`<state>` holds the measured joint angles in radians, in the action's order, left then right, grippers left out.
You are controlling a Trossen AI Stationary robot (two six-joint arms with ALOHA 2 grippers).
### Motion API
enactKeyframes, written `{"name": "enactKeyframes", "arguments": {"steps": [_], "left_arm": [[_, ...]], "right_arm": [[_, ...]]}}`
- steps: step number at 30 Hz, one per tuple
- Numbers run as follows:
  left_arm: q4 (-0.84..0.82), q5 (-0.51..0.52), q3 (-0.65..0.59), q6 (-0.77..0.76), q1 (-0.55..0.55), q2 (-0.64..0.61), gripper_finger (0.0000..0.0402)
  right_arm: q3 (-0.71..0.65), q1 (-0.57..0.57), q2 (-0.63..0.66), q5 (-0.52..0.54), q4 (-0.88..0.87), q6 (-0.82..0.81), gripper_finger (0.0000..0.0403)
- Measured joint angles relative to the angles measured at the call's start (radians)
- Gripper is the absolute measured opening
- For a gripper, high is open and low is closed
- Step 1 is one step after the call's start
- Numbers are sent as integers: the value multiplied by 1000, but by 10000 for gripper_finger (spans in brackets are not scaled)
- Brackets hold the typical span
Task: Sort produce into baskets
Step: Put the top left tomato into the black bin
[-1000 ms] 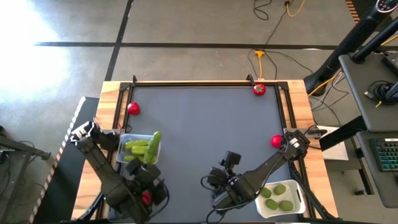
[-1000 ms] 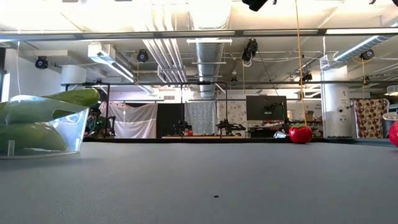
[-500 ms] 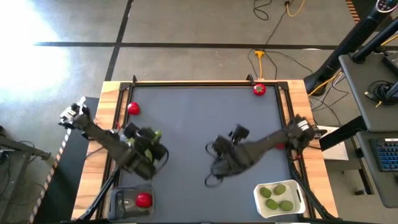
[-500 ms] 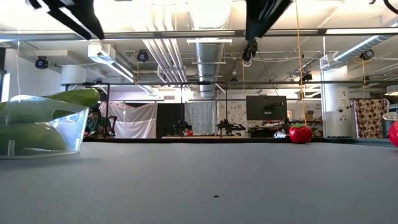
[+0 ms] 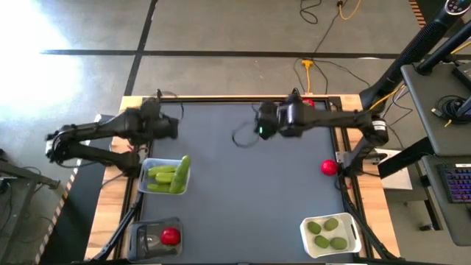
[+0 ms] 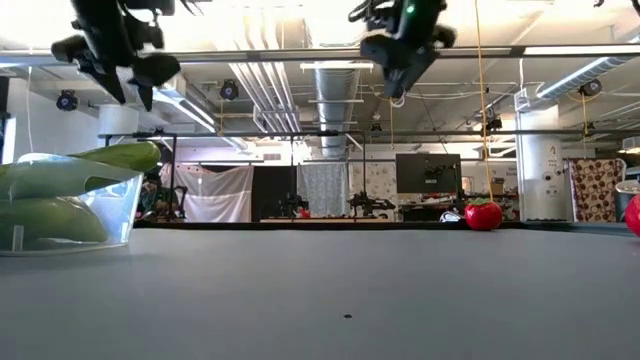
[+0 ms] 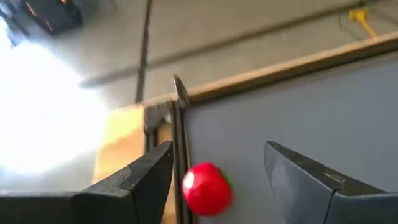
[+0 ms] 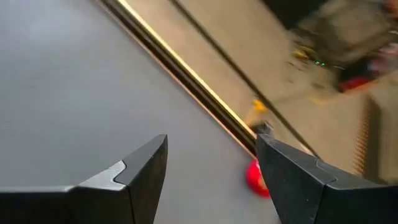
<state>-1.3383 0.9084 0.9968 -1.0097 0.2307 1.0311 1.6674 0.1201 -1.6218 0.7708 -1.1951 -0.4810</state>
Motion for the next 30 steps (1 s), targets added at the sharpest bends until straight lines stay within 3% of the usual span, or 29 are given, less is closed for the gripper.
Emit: {"name": "enactKeyframes", "arguments": {"steps": [4,9,13,22,30], "left_arm": [[134,-205,-35,127,203,-23,231],[160,-370,-101,54,407,-23,231],[196,-488,-162,6,522,-25,231],[294,-554,-249,-77,661,-6,277],[452,-590,-305,-22,752,61,320]], "right_arm": [[-33,117,21,-212,258,288,237],[-67,250,0,-450,512,578,237],[-67,341,-24,-602,548,698,237],[-59,460,-65,-721,550,786,237],[-59,471,-89,-756,561,821,237]]}}
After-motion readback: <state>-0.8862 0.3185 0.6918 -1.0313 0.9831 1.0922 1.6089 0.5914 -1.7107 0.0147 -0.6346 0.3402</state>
